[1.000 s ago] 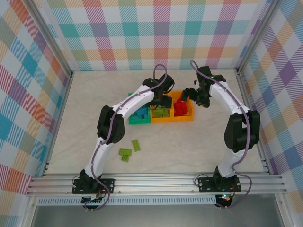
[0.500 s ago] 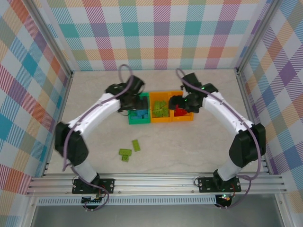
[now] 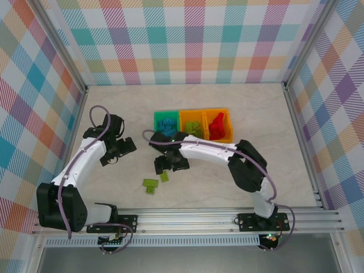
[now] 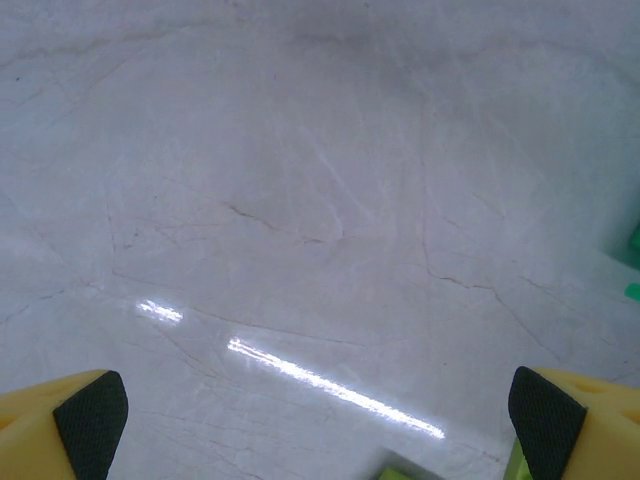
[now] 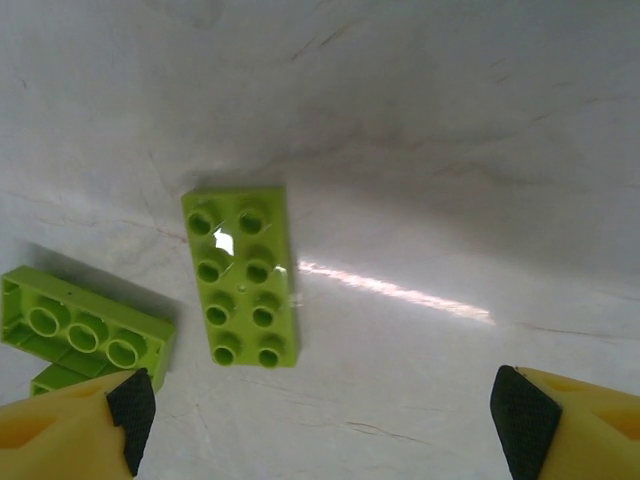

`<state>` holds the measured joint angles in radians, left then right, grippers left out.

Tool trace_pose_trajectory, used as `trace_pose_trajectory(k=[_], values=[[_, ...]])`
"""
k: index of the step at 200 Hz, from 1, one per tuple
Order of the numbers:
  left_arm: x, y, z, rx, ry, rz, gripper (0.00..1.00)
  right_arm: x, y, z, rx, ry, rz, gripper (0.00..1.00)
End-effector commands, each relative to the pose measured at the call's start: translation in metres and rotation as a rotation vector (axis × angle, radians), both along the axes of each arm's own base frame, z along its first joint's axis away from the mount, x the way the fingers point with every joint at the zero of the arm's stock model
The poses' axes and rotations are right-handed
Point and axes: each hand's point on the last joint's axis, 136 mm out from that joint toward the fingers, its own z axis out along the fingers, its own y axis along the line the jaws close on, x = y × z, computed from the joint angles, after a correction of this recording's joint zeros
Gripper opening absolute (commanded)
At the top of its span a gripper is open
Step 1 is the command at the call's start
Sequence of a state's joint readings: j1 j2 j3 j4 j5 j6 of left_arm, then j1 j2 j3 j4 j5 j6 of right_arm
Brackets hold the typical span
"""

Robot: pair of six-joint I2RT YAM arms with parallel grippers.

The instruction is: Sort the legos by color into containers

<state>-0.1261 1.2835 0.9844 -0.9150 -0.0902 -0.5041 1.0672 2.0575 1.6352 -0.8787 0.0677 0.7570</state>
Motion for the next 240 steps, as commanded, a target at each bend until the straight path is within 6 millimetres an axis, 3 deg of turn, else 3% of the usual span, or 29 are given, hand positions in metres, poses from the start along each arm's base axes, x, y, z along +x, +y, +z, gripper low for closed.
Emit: trace_pose_trajectory(k=[1, 75, 126, 167, 197, 240], values=[[-0.013, -0.002, -0.005, -0.032, 0.023, -0.038, 1.00, -0.008, 0.009, -0.005, -0.024, 0.028, -0.018, 0.87], [-0.017, -0.002, -0.008, -0.065, 0.018, -0.056, 1.00, -0.010, 0.018, -0.041, -0.110, 0.054, 0.001, 0.76], [-0.017, 0.001, -0.009, -0.073, 0.017, -0.055, 1.00, -0.007, 0.010, -0.054, -0.183, 0.056, 0.017, 0.58], [-0.017, 0.002, -0.009, -0.077, 0.011, -0.051, 1.00, 0.002, -0.005, -0.054, -0.175, 0.055, -0.026, 0.40], [-0.023, -0.002, -0.015, -0.103, 0.030, -0.045, 1.00, 0.026, -0.017, -0.028, -0.104, 0.007, -0.079, 0.35], [-0.042, -0.012, -0.031, -0.181, 0.062, 0.002, 1.00, 0.069, -0.029, 0.039, -0.033, -0.120, -0.086, 0.35]])
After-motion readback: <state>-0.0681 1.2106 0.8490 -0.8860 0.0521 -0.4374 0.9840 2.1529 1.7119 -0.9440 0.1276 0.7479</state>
